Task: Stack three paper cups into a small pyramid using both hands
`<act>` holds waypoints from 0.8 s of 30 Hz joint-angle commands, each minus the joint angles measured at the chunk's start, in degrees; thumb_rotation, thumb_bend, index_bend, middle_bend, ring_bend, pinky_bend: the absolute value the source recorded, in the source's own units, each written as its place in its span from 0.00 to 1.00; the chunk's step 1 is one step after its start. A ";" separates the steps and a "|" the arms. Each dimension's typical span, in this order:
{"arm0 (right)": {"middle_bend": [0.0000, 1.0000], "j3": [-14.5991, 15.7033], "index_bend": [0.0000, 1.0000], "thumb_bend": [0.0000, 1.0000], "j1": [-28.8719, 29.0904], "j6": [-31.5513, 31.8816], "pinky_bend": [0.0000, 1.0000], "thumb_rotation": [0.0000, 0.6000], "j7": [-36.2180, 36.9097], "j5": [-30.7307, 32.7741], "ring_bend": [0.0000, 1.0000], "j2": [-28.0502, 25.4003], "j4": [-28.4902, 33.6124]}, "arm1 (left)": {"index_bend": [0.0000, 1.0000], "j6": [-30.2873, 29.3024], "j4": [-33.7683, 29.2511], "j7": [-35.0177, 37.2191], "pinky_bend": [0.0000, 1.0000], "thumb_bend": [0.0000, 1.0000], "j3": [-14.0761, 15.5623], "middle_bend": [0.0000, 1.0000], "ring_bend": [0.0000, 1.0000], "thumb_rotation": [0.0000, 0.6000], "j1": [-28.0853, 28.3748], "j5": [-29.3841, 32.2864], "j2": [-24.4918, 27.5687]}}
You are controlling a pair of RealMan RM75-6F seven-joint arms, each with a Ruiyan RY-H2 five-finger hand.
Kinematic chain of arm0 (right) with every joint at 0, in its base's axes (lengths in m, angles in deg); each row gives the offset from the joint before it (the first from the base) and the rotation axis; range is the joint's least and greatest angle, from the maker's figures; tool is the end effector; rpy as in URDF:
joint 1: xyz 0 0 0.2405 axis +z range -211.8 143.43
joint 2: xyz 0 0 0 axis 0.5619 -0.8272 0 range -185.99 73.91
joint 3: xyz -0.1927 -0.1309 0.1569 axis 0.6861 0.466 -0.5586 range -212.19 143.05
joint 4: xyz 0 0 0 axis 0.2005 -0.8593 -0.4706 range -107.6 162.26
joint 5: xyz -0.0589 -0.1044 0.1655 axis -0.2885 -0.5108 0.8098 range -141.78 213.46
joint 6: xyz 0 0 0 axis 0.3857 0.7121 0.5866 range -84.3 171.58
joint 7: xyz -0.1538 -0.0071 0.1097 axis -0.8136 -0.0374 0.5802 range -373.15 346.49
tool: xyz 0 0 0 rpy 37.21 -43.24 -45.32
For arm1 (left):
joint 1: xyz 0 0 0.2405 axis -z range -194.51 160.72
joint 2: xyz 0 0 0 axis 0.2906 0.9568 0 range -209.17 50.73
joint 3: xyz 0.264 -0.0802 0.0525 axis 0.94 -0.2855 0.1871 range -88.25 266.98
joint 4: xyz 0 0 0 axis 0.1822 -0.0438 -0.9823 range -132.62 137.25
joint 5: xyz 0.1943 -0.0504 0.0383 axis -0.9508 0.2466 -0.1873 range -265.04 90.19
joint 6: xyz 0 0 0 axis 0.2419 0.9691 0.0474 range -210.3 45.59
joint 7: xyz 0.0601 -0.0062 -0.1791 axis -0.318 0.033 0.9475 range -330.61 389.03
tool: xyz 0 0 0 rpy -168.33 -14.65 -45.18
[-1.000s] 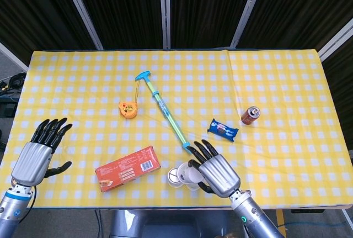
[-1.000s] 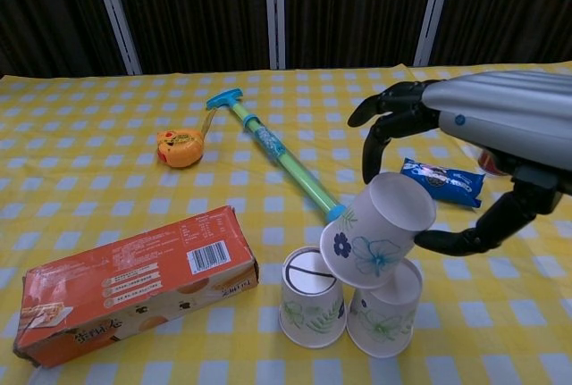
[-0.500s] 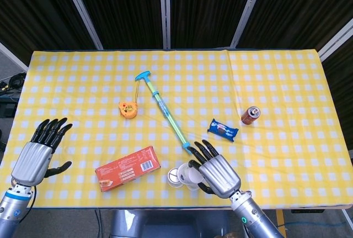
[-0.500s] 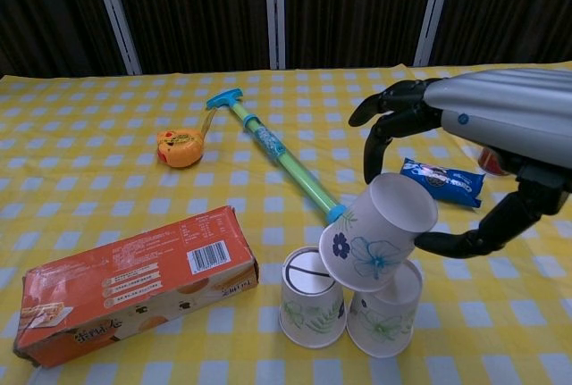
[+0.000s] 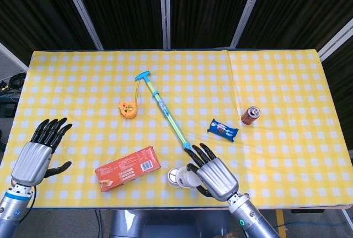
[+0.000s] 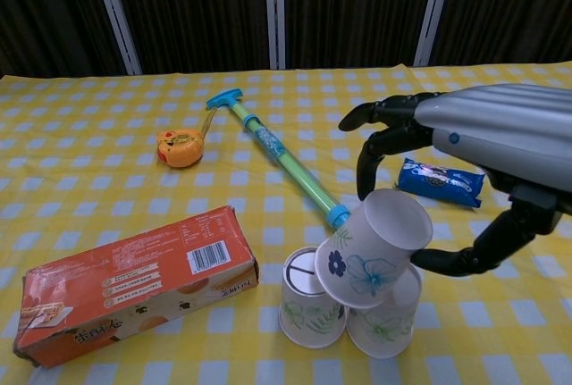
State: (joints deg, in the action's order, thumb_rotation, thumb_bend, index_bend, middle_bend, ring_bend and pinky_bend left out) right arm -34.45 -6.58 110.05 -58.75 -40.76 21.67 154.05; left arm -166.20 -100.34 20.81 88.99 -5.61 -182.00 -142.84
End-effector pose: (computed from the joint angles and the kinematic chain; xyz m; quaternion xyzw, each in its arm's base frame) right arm -0.0952 -0.2394 0.0284 0.7860 -0.3304 0.3919 0.3456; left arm -0.2473 0.2418 0.1447 -0.6678 -0.3355 -0.4369 0.5007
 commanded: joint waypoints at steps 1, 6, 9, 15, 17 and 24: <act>0.02 0.19 0.42 0.17 0.07 0.07 0.00 1.00 -0.54 0.44 0.00 0.45 -0.05 | 0.07 -0.01 -0.06 0.00 0.00 0.15 -0.03 0.00 0.00 1.00 -0.03 0.01 0.04; 0.00 0.39 0.35 0.15 0.10 0.35 0.00 1.00 -1.02 0.84 0.00 0.73 0.37 | 0.07 0.10 -0.10 0.04 0.00 0.15 -0.11 0.00 0.00 1.00 -0.06 0.23 0.10; 0.00 0.29 0.28 0.15 0.13 0.60 0.00 1.00 -1.06 0.78 0.00 0.77 0.60 | 0.07 0.08 -0.15 0.01 0.00 0.15 -0.13 0.00 0.00 1.00 -0.09 0.20 0.11; 0.00 0.12 0.20 0.14 0.04 1.58 0.00 1.00 -1.73 0.38 0.00 0.37 1.11 | 0.07 0.07 -0.20 0.06 0.00 0.15 -0.21 0.00 0.00 1.00 -0.13 0.24 0.13; 0.00 0.12 0.18 0.14 0.00 1.75 0.00 1.00 -1.74 0.36 0.00 0.18 1.34 | 0.07 0.09 -0.21 0.06 0.00 0.15 -0.21 0.00 0.00 1.00 -0.13 0.23 0.15; 0.00 -1.00 0.17 0.14 -0.67 4.22 0.00 1.00 -1.77 0.36 0.00 -1.96 1.76 | 0.07 0.21 0.01 0.16 0.00 0.15 -0.38 0.00 0.00 1.00 -0.16 0.63 0.13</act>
State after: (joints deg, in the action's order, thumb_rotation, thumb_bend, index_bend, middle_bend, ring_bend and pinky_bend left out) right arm -35.08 -7.00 113.61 -60.60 -40.37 20.28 155.78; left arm -166.01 -100.36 20.95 88.63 -5.76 -181.41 -142.70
